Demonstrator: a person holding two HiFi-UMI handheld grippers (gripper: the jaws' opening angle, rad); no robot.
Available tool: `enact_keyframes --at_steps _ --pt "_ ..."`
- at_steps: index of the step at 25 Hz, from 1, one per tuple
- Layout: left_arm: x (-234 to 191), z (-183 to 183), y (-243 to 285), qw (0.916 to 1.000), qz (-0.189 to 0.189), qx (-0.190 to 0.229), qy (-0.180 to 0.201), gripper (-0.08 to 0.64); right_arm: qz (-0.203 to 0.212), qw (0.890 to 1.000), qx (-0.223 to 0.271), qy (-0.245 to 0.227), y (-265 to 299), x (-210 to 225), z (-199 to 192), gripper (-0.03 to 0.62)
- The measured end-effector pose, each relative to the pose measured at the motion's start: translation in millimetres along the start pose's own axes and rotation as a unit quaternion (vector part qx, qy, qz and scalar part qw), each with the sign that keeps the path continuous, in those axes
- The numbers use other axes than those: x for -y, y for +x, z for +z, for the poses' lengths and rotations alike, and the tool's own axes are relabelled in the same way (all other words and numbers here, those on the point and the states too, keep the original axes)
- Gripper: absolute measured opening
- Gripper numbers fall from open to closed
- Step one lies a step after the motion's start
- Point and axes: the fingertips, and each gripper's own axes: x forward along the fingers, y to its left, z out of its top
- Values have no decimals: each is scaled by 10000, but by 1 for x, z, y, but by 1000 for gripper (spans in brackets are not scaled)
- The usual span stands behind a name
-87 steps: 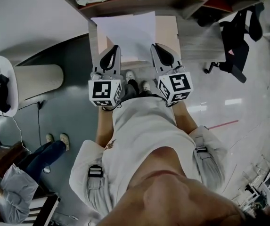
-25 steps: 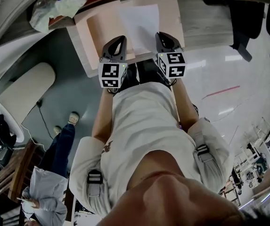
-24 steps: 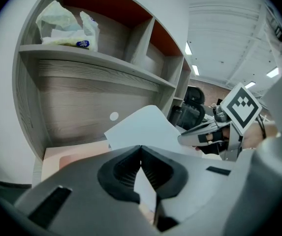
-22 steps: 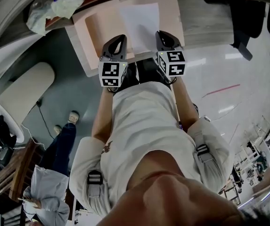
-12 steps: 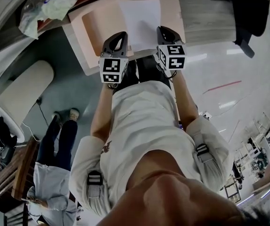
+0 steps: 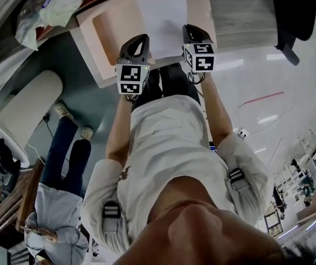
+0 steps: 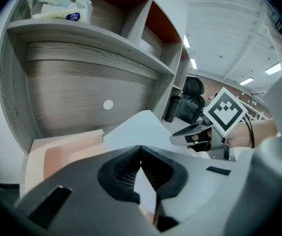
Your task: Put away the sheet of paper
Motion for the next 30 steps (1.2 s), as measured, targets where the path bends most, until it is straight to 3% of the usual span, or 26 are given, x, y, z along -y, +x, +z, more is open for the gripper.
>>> enact_keyframes --at_steps 14,30 --pt "-7 -7 5 9998 106 -77 -127 20 130 9997 -202 71 29 -2 -3 20" --pt "-29 -12 0 9988 369 -63 -303 20 494 9982 -353 32 59 -35 3 20"
